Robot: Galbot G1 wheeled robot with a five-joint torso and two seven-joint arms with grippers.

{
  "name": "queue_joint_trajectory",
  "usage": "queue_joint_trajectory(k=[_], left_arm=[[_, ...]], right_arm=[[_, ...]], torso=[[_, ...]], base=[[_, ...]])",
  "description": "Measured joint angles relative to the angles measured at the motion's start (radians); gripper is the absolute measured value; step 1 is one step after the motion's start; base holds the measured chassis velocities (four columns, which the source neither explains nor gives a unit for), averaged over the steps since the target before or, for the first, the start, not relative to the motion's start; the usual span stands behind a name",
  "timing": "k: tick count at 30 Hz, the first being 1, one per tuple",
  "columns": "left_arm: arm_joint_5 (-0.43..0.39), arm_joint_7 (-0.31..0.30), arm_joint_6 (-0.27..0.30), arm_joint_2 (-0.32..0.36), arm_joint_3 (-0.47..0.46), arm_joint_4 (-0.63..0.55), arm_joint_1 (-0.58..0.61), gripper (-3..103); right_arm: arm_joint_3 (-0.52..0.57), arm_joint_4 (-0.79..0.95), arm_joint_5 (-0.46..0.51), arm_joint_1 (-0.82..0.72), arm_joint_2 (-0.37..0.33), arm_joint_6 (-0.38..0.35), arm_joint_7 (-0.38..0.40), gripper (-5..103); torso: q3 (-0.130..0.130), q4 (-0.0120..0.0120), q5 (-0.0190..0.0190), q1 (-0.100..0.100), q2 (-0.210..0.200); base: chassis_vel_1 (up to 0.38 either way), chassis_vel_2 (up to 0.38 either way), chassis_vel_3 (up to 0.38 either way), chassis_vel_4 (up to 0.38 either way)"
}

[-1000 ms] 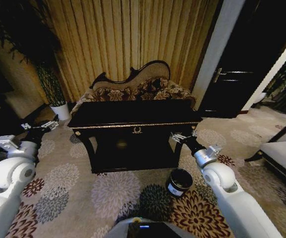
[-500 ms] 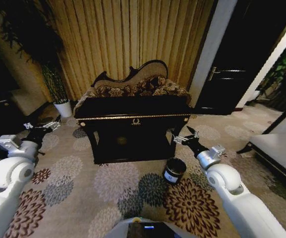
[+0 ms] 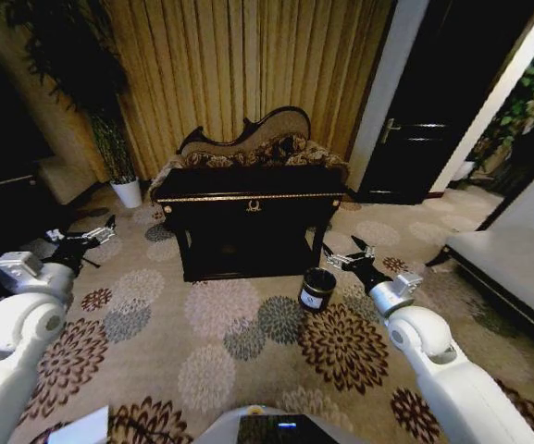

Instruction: Move to the front of the table and place the trash on the table into the trash bin.

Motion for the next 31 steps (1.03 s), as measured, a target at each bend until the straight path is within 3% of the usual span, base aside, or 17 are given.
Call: queue_joint_trajectory(k=[12,31], left_arm=[[0.002,-0.002,0.000,-0.013,0.002,-0.016,0.006,100],[-0.002,0.053,-0.003,-0.011,0.025,-0.016,0.004,100]], right_arm=[[-0.002,-0.016,-0.021,-0.002,0.021,0.021,0.000,100],[0.005,-0.037,-0.014,0.015,0.025,0.022,0.000,100]], torso=[[0.000,-0.0001,0.0005,-0.001,0.000],[0.000,0.0002,0.0002,0.000,0.000]], base=[[0.284,-0.279,-0.275,0.282],[-0.003,-0.001,0.003,0.000]])
